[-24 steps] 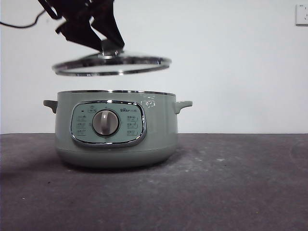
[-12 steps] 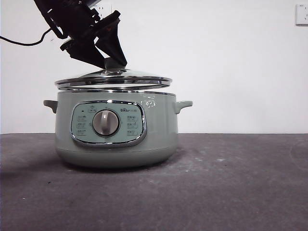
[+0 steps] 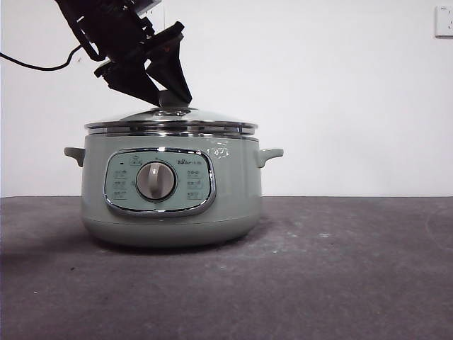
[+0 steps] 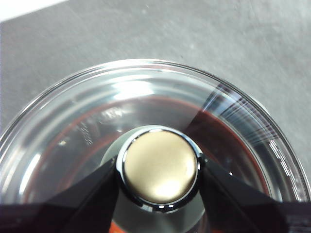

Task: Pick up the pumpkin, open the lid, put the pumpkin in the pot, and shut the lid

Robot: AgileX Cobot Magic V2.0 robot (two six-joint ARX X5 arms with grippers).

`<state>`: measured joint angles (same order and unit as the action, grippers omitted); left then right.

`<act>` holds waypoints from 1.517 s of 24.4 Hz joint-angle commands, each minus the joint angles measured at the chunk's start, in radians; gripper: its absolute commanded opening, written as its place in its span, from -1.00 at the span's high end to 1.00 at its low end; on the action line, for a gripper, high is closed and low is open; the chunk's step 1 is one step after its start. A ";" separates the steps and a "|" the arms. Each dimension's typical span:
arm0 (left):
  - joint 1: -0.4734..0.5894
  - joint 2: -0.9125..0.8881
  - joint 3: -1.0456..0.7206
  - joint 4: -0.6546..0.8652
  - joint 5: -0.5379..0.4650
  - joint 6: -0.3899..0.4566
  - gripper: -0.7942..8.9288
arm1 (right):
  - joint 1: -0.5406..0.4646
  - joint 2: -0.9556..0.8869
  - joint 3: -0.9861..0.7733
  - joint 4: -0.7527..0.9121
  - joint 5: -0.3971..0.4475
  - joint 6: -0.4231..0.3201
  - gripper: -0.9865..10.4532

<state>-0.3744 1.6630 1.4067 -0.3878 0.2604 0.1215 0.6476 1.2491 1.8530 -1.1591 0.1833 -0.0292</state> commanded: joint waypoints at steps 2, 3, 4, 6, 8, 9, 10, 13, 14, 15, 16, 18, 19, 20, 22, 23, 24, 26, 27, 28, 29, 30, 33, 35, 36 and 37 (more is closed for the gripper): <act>-0.004 0.014 0.020 0.020 0.002 0.015 0.85 | 0.002 0.000 0.001 0.004 -0.002 0.013 -0.27; -0.004 0.020 0.020 0.014 0.002 0.014 0.85 | 0.002 0.000 0.001 0.004 -0.002 0.013 -0.27; -0.004 0.023 0.020 0.008 0.000 0.015 0.85 | 0.002 0.000 0.001 0.003 -0.002 0.013 -0.27; -0.005 0.031 0.020 0.002 0.000 0.015 0.85 | 0.002 0.000 0.001 0.000 -0.002 0.013 -0.27; -0.005 0.032 0.020 -0.003 -0.006 0.015 0.85 | 0.002 0.000 0.001 -0.005 -0.002 0.013 -0.27; -0.006 0.032 0.020 -0.001 -0.010 0.015 0.85 | 0.002 0.000 0.001 -0.006 -0.002 0.013 -0.27; -0.006 0.032 0.020 0.003 -0.018 0.015 0.85 | 0.002 0.000 0.001 -0.009 -0.002 0.013 -0.27; -0.006 0.032 0.020 0.014 -0.024 0.015 0.85 | 0.002 0.000 0.001 -0.018 -0.002 0.013 -0.27; -0.006 0.032 0.020 0.014 -0.024 0.015 0.85 | 0.002 0.000 0.001 -0.022 -0.002 0.013 -0.27; -0.006 0.032 0.020 0.013 -0.025 0.015 0.85 | 0.002 0.000 0.001 -0.025 -0.002 0.013 -0.27; -0.006 0.032 0.020 0.013 -0.025 0.019 0.85 | 0.002 0.000 0.001 -0.027 -0.002 0.013 -0.27; -0.006 0.032 0.020 0.020 -0.031 0.044 0.85 | 0.002 0.000 0.001 -0.029 -0.002 0.013 -0.27; -0.006 0.032 0.020 0.024 -0.034 0.045 0.85 | 0.002 0.000 0.001 -0.029 -0.002 0.013 -0.27; -0.006 0.032 0.020 0.028 -0.035 0.045 0.86 | 0.002 0.000 0.001 -0.029 -0.002 0.013 -0.27; -0.007 0.032 0.020 0.024 -0.034 0.043 0.86 | 0.002 0.000 0.001 -0.030 -0.002 0.013 -0.27; -0.007 0.032 0.020 0.013 -0.035 0.043 0.86 | 0.002 0.000 0.001 -0.030 -0.002 0.013 -0.27; -0.006 0.032 0.020 0.003 -0.035 0.043 0.85 | 0.003 0.000 0.001 -0.031 -0.002 0.013 -0.27; -0.006 0.032 0.020 -0.019 -0.034 0.039 0.82 | 0.002 0.000 0.001 -0.034 -0.003 0.013 -0.27; -0.006 0.032 0.020 -0.034 -0.034 0.036 0.70 | 0.002 0.000 0.001 -0.039 -0.008 0.013 -0.27; -0.006 0.032 0.020 -0.046 -0.034 0.036 0.42 | 0.002 0.000 0.001 -0.046 -0.032 0.013 -0.27; -0.006 0.031 0.020 -0.056 -0.034 0.036 0.08 | 0.002 0.000 0.001 -0.055 -0.064 0.014 -0.27; -0.006 0.031 0.020 -0.068 -0.034 0.036 -0.18 | 0.002 0.000 0.001 -0.065 -0.089 0.014 -0.27; -0.006 0.020 0.020 -0.102 -0.034 0.036 -0.24 | 0.003 0.000 0.001 -0.112 -0.141 0.014 -0.27; -0.006 0.002 0.020 -0.109 -0.031 0.036 -0.24 | 0.002 0.000 0.001 -0.144 -0.186 0.014 -0.27; -0.006 -0.014 0.020 -0.111 -0.030 0.036 -0.24 | 0.003 0.000 0.001 -0.154 -0.194 0.015 -0.27; -0.006 -0.031 0.021 -0.115 -0.030 0.036 -0.24 | 0.002 0.000 0.001 -0.165 -0.212 0.015 -0.27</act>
<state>-0.3790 1.6459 1.4323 -0.5079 0.2272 0.1490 0.6476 1.2491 1.8530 -1.3254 -0.0250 -0.0219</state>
